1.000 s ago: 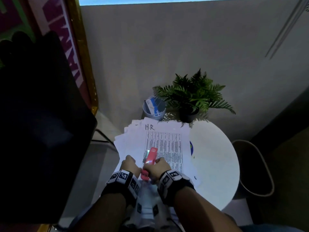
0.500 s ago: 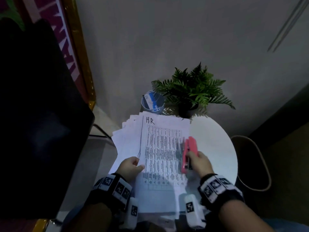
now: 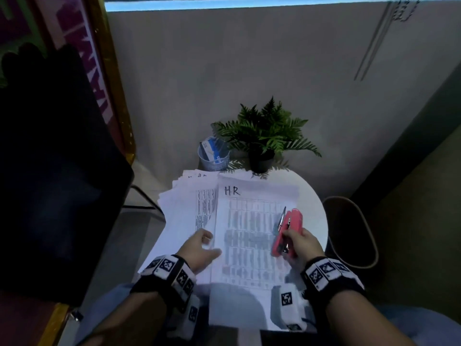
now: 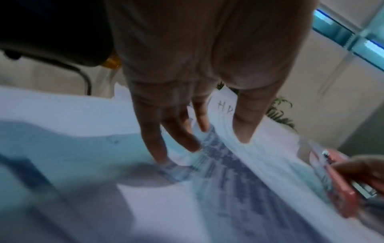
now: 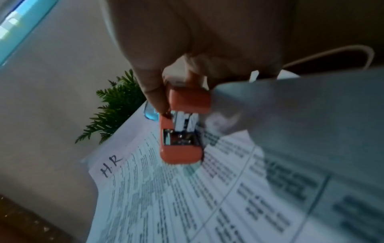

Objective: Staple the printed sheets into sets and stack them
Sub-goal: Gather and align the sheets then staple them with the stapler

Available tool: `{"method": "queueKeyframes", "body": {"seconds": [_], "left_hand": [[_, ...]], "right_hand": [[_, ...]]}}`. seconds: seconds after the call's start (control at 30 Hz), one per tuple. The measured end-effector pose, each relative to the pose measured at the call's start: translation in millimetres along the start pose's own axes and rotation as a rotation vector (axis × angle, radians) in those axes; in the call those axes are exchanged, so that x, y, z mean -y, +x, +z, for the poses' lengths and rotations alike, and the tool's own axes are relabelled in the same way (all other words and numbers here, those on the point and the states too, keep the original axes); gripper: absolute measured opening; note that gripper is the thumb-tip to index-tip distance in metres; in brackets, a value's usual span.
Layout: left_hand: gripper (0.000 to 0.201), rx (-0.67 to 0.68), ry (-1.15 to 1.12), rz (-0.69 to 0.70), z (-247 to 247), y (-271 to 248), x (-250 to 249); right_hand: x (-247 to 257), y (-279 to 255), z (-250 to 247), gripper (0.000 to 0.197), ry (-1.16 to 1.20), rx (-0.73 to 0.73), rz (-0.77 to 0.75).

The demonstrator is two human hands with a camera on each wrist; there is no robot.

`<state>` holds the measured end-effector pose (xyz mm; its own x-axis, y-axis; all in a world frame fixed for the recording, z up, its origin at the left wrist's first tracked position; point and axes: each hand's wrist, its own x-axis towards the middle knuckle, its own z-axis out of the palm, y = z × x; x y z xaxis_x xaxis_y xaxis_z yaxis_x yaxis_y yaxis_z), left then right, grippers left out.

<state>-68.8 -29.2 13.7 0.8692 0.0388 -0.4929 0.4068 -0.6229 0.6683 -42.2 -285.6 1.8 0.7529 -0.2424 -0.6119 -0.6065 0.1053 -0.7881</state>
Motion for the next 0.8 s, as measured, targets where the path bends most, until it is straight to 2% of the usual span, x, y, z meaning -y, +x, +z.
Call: {"method": "queueKeyframes", "body": {"seconds": [0.07, 0.13, 0.23, 0.3, 0.37, 0.47, 0.53, 0.67, 0.73, 0.8], "left_hand": [[0.047, -0.085, 0.314, 0.024, -1.9, -1.9, 0.0], [0.058, -0.005, 0.5, -0.007, 1.7, -5.9, -2.7], [0.054, 0.085, 0.729, 0.037, 15.3, -12.0, -8.2], [0.048, 0.167, 0.838, 0.066, 23.7, -17.1, -11.5], [0.043, 0.253, 1.005, 0.097, 28.4, -21.5, -14.2], [0.04, 0.263, 1.177, 0.145, 27.4, -26.8, -19.5], [0.039, 0.243, 1.18, 0.192, 25.0, -29.6, -23.8], [0.039, 0.085, 0.973, 0.295, 20.2, -17.4, -31.6], [0.059, 0.151, 0.863, 0.264, 22.0, -4.7, -30.0], [0.072, 0.263, 0.839, 0.166, 25.2, 5.4, -28.0]], "right_hand": [[0.5, 3.0, -5.0, 0.01, -0.053, -0.037, -0.012], [4.1, 3.4, -10.1, 0.014, -0.147, -0.054, -0.03], [18.8, 0.5, -17.5, 0.014, -0.417, -0.096, -0.108], [31.2, 0.9, -19.0, 0.018, -0.53, -0.056, -0.123], [40.3, 4.0, -18.6, 0.029, -0.683, -0.029, -0.12], [48.5, 2.1, -17.6, 0.048, -1.102, -0.129, -0.183], [50.1, -0.3, -16.0, 0.052, -1.141, -0.157, -0.208], [49.0, 3.3, -8.9, 0.051, -1.042, -0.045, -0.195], [43.6, 3.6, -5.8, 0.047, -1.063, -0.003, -0.208], [35.4, 3.8, -3.8, 0.043, -1.073, 0.048, -0.211]]}}
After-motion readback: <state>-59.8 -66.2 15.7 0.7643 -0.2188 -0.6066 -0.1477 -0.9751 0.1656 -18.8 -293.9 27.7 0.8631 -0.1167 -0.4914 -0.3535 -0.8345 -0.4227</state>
